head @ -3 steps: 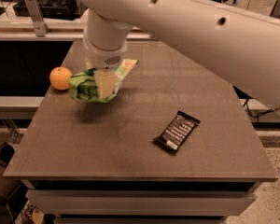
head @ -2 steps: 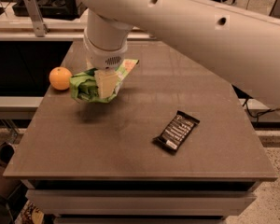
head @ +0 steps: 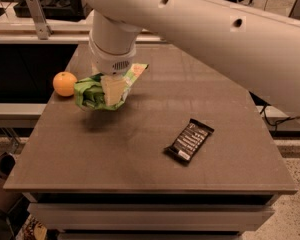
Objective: Move green rice chip bag near orange
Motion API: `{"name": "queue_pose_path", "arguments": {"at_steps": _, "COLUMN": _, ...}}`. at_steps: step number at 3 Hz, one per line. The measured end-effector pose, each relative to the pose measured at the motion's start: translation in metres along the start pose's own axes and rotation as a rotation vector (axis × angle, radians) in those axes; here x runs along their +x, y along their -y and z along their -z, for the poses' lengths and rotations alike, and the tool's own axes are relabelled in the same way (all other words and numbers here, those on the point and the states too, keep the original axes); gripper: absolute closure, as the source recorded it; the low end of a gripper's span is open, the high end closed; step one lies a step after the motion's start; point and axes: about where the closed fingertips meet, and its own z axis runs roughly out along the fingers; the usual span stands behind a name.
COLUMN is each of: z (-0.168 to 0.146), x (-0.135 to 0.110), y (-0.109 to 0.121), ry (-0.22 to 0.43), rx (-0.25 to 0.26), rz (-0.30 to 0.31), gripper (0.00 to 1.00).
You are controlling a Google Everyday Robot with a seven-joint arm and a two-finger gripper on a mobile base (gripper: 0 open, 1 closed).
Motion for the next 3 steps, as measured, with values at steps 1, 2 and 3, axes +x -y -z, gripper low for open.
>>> {"name": "queue_pose_path", "arguments": {"at_steps": 1, "z": 0.0, "x": -0.0007, "y": -0.0003, "ry": 0.0, "rx": 0.0, "rz": 0.002, "gripper": 0.15}}
{"name": "queue_pose_path", "arguments": {"at_steps": 2, "z": 0.0, "x": -0.0013, "y": -0.0007, "ry": -0.001, "rx": 0.0, "rz": 0.003, "gripper": 0.0}}
{"name": "queue_pose_path", "arguments": {"at_steps": 3, "z": 0.0, "x": -0.0013, "y": -0.0007, "ry": -0.001, "rx": 0.0, "rz": 0.003, "gripper": 0.0}}
